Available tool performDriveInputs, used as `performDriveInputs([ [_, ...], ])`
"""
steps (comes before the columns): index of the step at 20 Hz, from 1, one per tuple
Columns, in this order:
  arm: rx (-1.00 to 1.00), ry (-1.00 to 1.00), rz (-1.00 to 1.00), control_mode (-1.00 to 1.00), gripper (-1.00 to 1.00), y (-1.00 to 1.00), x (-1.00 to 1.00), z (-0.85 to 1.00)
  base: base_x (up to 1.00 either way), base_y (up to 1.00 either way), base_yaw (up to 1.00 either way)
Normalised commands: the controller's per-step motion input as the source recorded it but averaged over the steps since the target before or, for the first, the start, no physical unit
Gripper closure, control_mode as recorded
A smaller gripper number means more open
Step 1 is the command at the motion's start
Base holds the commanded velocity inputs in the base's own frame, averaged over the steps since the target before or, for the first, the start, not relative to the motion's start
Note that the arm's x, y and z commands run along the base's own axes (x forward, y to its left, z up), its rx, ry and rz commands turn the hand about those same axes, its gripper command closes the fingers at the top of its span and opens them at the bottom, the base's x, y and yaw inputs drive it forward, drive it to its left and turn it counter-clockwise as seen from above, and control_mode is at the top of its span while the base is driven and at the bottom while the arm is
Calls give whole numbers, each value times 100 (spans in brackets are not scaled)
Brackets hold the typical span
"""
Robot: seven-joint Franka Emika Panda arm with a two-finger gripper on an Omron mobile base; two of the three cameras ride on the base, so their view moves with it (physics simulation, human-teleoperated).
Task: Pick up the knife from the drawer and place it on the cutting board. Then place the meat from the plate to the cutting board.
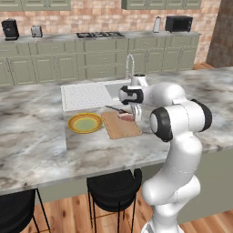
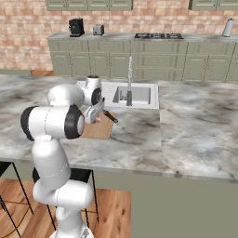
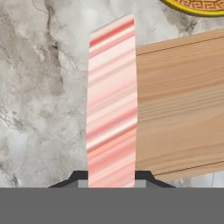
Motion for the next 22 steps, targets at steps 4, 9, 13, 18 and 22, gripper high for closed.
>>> performDriveInputs([
  [4, 0, 11, 0, -100, 100, 0, 58, -29, 0, 0, 0],
  [9, 0, 10, 0, -100, 100, 0, 51, -35, 0, 0, 0],
  [13, 0, 10, 0, -100, 100, 1, 52, -32, 0, 0, 0],
  [18, 0, 9, 0, -100, 100, 2, 35, -30, 0, 0, 0],
  [22, 0, 9, 0, -100, 100, 1, 27, -30, 0, 0, 0],
])
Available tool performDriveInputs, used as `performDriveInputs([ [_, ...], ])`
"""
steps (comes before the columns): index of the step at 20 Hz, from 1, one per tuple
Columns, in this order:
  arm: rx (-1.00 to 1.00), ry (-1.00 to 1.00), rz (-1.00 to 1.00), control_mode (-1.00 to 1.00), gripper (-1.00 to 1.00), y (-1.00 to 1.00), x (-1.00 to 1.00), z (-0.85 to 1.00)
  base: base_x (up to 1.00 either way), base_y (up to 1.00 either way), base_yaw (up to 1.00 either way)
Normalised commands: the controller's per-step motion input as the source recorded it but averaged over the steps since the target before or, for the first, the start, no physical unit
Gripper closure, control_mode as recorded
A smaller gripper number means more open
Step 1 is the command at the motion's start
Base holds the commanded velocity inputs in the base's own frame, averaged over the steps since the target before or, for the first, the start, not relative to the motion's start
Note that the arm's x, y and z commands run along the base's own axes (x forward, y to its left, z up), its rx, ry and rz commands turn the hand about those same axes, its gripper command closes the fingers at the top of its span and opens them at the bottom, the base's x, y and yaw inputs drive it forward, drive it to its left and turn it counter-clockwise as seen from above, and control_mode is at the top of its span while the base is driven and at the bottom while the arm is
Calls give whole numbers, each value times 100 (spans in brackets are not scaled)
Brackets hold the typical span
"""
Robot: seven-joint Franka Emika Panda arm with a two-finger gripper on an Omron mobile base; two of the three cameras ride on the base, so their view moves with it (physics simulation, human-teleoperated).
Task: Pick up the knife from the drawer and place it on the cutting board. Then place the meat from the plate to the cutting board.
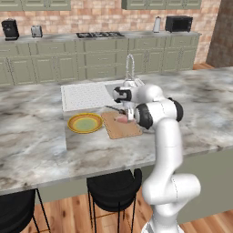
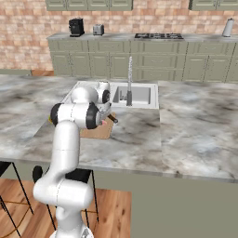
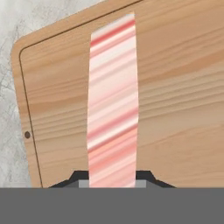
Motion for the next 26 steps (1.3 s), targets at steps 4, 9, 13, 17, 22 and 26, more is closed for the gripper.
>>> performDriveInputs([
  [4, 0, 9, 0, -100, 100, 2, 27, -34, 0, 0, 0],
  [9, 0, 4, 0, -100, -100, 11, 11, -28, 0, 0, 0],
  [13, 0, -4, 0, -100, -100, 0, -31, 0, 0, 0, 0],
  [17, 0, -12, 0, -100, -100, 0, -45, 1, 0, 0, 0],
  [22, 0, -13, 0, -100, -100, 0, -50, 10, 0, 0, 0],
  [26, 0, -18, 0, -100, -100, 0, -55, 27, 0, 0, 0],
])
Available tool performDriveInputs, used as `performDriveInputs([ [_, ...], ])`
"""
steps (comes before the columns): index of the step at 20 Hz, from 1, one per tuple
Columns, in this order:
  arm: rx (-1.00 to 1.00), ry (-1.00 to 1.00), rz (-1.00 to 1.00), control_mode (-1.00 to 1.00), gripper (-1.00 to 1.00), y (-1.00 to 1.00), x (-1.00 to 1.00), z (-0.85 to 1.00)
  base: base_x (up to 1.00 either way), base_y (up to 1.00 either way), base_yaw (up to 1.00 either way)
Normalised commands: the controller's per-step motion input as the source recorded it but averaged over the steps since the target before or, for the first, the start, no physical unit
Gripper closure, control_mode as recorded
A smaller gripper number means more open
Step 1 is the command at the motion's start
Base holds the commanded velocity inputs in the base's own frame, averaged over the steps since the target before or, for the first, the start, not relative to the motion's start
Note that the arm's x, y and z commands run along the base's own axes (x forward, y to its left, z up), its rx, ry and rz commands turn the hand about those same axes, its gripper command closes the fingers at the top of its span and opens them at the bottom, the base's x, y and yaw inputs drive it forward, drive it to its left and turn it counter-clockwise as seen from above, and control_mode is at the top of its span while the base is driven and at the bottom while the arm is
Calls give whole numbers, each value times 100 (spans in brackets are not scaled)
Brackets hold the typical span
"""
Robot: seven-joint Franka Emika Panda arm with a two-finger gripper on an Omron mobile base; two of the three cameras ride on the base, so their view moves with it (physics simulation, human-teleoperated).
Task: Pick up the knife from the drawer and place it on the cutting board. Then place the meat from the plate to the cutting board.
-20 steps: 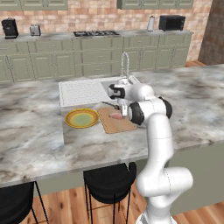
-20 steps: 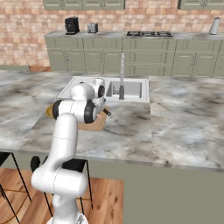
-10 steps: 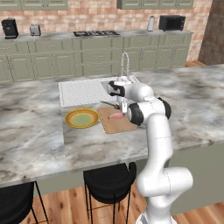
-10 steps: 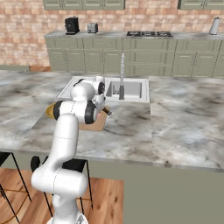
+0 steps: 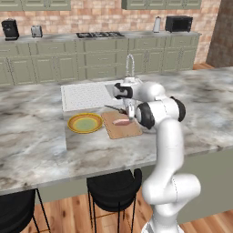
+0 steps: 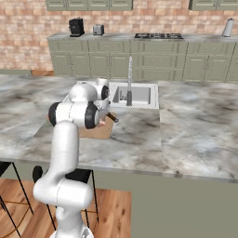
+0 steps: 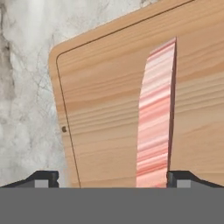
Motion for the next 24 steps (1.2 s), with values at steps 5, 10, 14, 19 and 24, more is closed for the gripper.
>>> performDriveInputs([
  [5, 0, -24, 0, -100, -100, 0, -60, 41, 0, 0, 0],
  [10, 0, -24, 0, -100, -100, 0, -71, 48, 0, 0, 0],
  [14, 0, -21, 0, -100, -100, 0, -79, 50, 0, 0, 0],
  [19, 0, -17, 0, -100, -100, 8, -84, 56, 0, 0, 0],
  [24, 0, -11, 0, -100, -100, 9, -79, 68, 0, 0, 0],
])
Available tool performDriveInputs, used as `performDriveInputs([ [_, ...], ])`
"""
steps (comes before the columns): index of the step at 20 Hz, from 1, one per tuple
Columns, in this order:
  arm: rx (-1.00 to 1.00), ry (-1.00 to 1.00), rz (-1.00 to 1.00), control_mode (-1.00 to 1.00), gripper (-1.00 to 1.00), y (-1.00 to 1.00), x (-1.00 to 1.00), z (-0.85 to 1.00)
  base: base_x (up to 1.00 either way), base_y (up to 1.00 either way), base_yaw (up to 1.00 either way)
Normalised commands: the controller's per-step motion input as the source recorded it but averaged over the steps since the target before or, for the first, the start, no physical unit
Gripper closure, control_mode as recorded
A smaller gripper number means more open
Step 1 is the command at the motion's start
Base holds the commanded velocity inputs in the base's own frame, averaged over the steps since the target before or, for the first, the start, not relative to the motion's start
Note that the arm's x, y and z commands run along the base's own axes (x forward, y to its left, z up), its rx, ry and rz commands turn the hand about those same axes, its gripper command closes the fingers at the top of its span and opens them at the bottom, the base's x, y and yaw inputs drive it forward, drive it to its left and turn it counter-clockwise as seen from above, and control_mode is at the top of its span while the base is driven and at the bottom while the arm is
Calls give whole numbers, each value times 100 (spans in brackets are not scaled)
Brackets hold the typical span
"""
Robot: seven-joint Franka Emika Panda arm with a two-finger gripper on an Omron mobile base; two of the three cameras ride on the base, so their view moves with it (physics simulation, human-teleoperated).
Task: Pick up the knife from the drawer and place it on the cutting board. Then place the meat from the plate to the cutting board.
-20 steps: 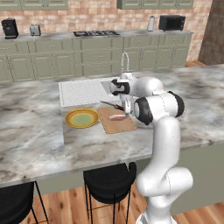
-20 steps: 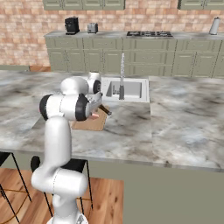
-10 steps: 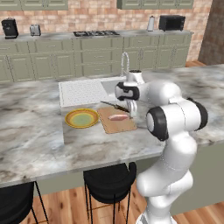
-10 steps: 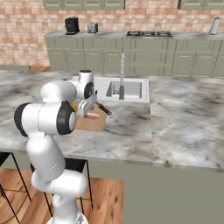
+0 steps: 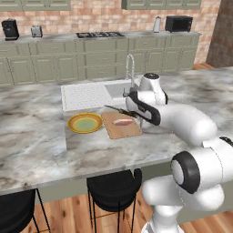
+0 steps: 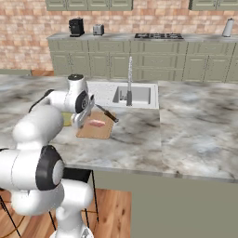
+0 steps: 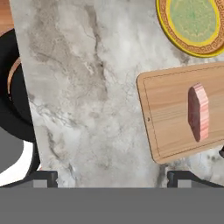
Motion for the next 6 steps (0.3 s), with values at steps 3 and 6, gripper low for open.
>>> performDriveInputs([
  [3, -1, -9, 0, -100, -100, 9, -73, 75, 0, 0, 0],
  [6, -1, -10, 0, -100, -100, 1, -77, 78, 0, 0, 0],
])
